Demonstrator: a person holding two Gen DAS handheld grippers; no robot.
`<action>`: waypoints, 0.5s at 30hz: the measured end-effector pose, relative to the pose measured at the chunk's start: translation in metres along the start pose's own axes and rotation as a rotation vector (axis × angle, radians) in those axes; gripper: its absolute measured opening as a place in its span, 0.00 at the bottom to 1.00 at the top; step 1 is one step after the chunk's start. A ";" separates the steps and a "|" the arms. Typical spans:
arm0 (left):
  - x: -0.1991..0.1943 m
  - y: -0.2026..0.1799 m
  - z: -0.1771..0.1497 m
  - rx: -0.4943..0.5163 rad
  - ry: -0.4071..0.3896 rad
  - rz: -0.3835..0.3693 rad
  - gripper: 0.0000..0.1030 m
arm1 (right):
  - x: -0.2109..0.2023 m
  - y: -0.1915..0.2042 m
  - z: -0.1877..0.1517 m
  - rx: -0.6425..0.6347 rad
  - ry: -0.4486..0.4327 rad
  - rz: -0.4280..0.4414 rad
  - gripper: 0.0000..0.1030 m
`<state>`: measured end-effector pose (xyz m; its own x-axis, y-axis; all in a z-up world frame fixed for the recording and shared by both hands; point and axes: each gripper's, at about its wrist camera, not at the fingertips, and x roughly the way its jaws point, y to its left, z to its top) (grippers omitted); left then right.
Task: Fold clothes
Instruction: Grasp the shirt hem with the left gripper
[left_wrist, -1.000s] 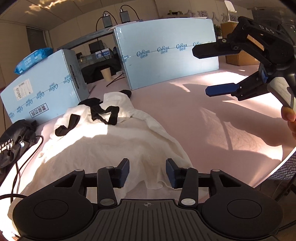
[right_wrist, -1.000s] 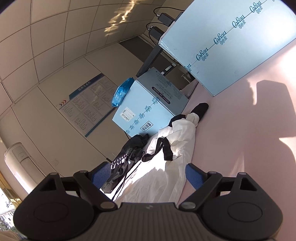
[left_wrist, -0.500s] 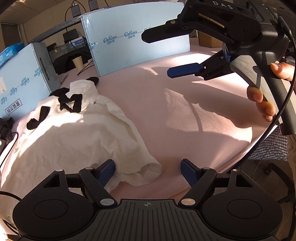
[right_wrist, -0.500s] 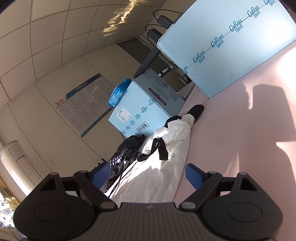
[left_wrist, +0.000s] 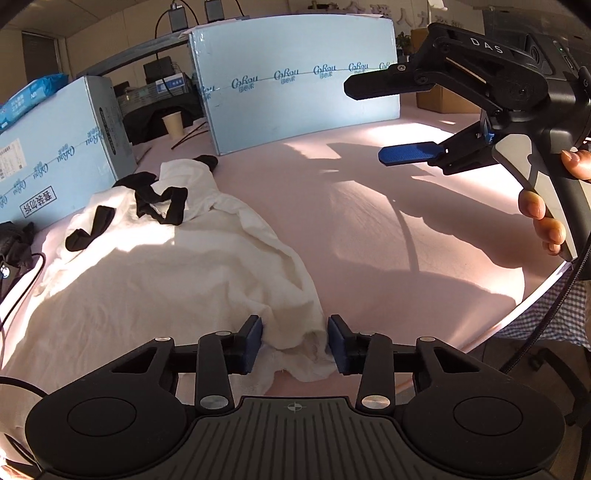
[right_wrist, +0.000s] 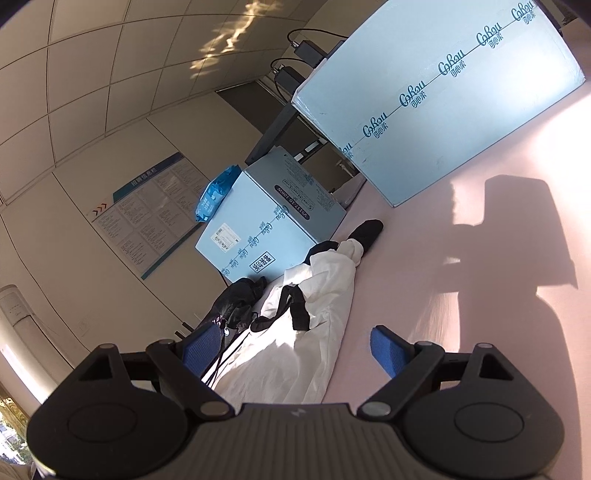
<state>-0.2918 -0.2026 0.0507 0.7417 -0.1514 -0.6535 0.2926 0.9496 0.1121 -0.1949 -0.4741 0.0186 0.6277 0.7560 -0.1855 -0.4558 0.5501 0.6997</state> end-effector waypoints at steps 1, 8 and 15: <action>0.000 0.002 0.000 -0.005 0.000 0.002 0.29 | 0.000 0.000 0.000 0.002 -0.002 -0.006 0.87; 0.002 0.020 -0.001 -0.055 -0.001 -0.020 0.10 | 0.004 -0.001 0.003 0.015 0.004 -0.039 0.88; 0.005 0.038 0.000 -0.093 0.006 -0.079 0.09 | 0.037 -0.011 0.023 0.056 0.080 -0.023 0.89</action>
<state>-0.2767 -0.1678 0.0517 0.7146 -0.2252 -0.6623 0.2925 0.9562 -0.0095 -0.1521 -0.4609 0.0202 0.5844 0.7706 -0.2543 -0.4047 0.5484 0.7317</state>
